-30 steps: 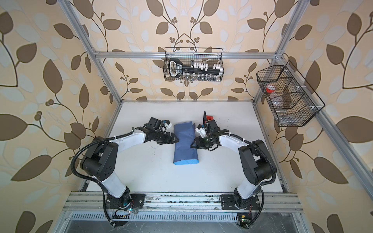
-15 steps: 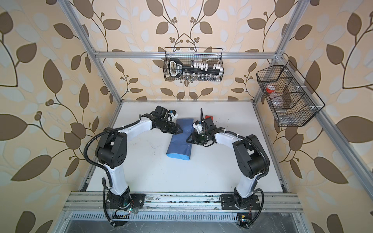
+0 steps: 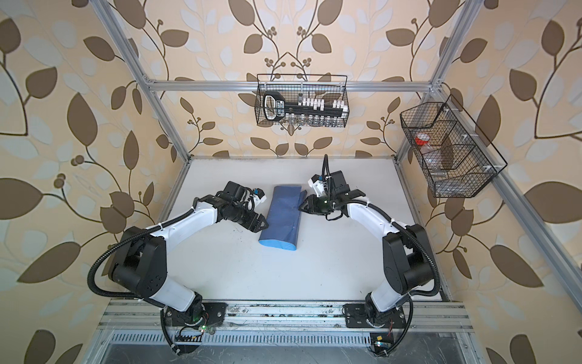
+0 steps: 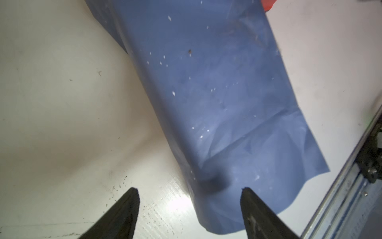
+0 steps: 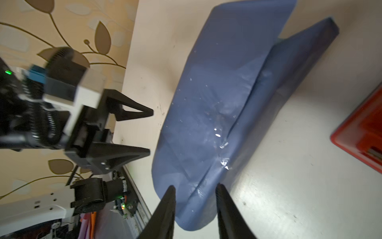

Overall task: Wrap a gift box in wrapping paper
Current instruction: Fold the wrapping paper for the gift box.

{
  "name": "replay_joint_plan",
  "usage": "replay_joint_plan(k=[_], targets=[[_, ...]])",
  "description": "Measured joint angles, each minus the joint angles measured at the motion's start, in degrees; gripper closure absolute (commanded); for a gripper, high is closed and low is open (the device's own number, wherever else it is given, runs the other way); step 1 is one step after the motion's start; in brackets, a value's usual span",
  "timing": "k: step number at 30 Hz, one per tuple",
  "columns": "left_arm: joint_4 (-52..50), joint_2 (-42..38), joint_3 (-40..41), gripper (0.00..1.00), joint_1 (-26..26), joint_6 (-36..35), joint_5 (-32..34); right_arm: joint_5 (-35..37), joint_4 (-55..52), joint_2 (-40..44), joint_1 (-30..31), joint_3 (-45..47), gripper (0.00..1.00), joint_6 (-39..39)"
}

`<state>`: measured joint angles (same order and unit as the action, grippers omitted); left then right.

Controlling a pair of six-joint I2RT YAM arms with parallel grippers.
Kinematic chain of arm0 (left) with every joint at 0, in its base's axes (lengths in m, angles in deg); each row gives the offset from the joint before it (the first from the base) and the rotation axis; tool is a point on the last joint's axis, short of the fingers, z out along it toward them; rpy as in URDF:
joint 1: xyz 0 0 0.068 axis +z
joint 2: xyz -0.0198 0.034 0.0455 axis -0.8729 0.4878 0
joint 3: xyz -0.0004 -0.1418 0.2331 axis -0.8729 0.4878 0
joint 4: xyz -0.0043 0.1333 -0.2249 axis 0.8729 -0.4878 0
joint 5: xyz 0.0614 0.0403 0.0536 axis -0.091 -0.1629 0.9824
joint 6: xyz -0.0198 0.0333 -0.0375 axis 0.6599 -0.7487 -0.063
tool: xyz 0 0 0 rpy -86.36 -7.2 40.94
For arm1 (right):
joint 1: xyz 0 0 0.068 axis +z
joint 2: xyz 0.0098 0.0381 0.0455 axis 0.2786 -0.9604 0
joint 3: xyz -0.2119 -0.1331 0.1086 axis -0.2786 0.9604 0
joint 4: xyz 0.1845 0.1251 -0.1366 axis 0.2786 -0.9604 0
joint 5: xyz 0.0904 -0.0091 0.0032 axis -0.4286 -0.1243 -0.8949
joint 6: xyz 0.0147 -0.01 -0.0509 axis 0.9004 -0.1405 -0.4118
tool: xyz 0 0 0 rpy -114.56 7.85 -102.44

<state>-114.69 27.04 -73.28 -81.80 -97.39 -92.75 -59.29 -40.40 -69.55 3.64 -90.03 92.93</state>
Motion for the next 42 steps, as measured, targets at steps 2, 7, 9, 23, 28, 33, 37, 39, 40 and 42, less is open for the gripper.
replay_joint_plan(k=[2,7,9,23,28,33,37,39,40,42], targets=[[1.4,0.2,0.3,0.3,-0.1,-0.2,1.5,-1.6,0.9,-2.9,1.1,-3.9,0.82,0.4],[6.1,0.6,2.2,0.36,-0.8,-0.1,3.6,-5.6,3.7,-12.9,4.3,-13.2,0.89,1.3],[6.7,1.5,2.2,0.38,-1.7,-0.2,4.0,-6.6,4.7,-16.4,4.5,-14.9,0.9,1.7],[4.5,11.8,-5.6,0.59,-2.8,0.4,9.7,-7.9,15.3,-21.6,1.6,-6.6,0.9,5.2],[1.9,15.4,-9.2,0.66,-2.8,0.0,9.9,-7.7,17.9,-21.5,1.5,-5.8,0.9,5.5],[0.1,18.8,-12.0,0.72,-2.8,0.3,9.9,-7.4,20.3,-21.2,1.2,-4.3,0.9,5.4],[-1.2,19.6,-13.0,0.87,-3.1,0.3,9.5,-7.4,22.4,-21.0,1.2,-3.2,0.9,5.5],[-1.7,19.8,-13.2,0.92,-3.2,0.2,9.6,-7.3,23.6,-20.7,1.2,-2.5,0.9,5.6],[-1.7,19.8,-13.2,0.93,-3.5,-0.1,9.7,-7.3,24.0,-20.6,1.2,-2.1,0.9,5.6],[-1.7,19.9,-13.2,0.95,-3.8,-0.1,10.6,-7.3,24.5,-20.5,1.2,-1.8,0.9,5.6]])
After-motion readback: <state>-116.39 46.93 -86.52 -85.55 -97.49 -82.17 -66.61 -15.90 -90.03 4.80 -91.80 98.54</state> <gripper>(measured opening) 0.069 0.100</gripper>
